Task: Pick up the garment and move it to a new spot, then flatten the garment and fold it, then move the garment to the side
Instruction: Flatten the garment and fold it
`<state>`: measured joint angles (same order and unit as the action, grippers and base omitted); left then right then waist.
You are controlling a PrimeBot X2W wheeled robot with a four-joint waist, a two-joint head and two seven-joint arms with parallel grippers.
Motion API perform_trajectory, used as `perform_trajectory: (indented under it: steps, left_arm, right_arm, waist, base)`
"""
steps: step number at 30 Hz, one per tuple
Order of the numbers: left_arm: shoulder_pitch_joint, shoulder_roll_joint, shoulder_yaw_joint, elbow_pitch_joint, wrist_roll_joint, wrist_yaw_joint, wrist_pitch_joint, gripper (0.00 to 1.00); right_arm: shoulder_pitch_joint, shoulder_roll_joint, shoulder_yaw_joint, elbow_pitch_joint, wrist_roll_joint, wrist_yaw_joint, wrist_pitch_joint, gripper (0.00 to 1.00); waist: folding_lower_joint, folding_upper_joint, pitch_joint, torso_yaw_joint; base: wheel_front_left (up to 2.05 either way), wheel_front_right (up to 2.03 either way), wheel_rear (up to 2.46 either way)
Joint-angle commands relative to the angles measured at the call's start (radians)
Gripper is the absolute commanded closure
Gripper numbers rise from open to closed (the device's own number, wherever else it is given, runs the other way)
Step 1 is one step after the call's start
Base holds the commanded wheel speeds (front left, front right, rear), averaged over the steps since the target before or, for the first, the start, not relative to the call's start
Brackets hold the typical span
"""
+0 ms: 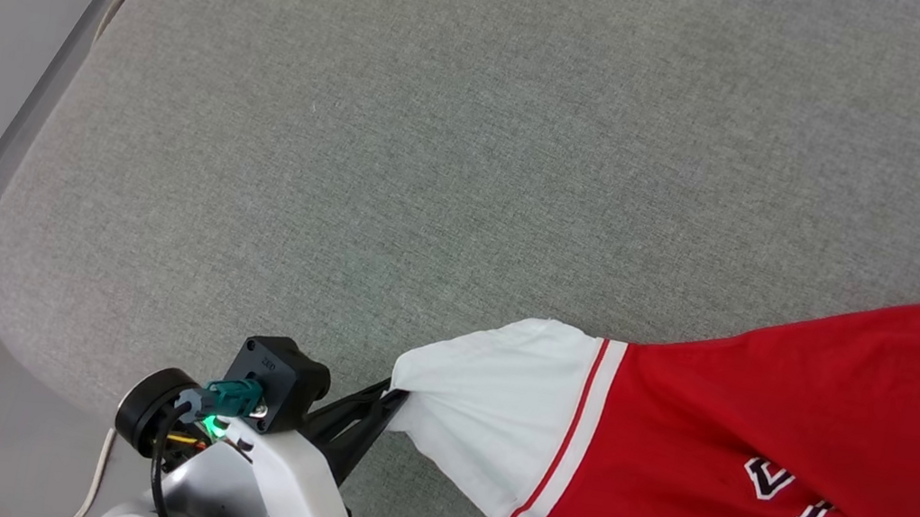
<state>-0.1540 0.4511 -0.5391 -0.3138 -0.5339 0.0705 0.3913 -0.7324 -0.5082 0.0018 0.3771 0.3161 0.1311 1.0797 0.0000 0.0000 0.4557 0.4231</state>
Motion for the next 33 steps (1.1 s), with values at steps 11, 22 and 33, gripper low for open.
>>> perform_trajectory:
  steps: [11,22,33]
  left_arm:
    - [-0.013,0.008,0.015,0.014,-0.001,0.013,-0.017,1.0]
    - [-0.001,0.032,0.029,-0.014,0.01,0.043,-0.003,1.0]
    - [-0.103,0.06,0.113,-0.052,0.041,0.07,-0.033,1.0]
  right_arm:
    - [0.023,0.028,-0.026,0.012,0.021,-0.001,-0.131,1.0]
    - [0.051,0.035,-0.048,-0.025,0.085,-0.001,-0.289,1.0]
    - [0.046,0.008,-0.056,-0.176,0.137,-0.001,-0.329,1.0]
  waist:
    - [0.0,0.0,-0.093,-0.041]
    - [0.0,0.0,-0.247,-0.123]
    - [0.0,0.0,-0.366,-0.225]
  base:
    - [0.0,0.0,0.0]
    - [0.0,0.0,0.0]
    - [0.0,0.0,0.0]
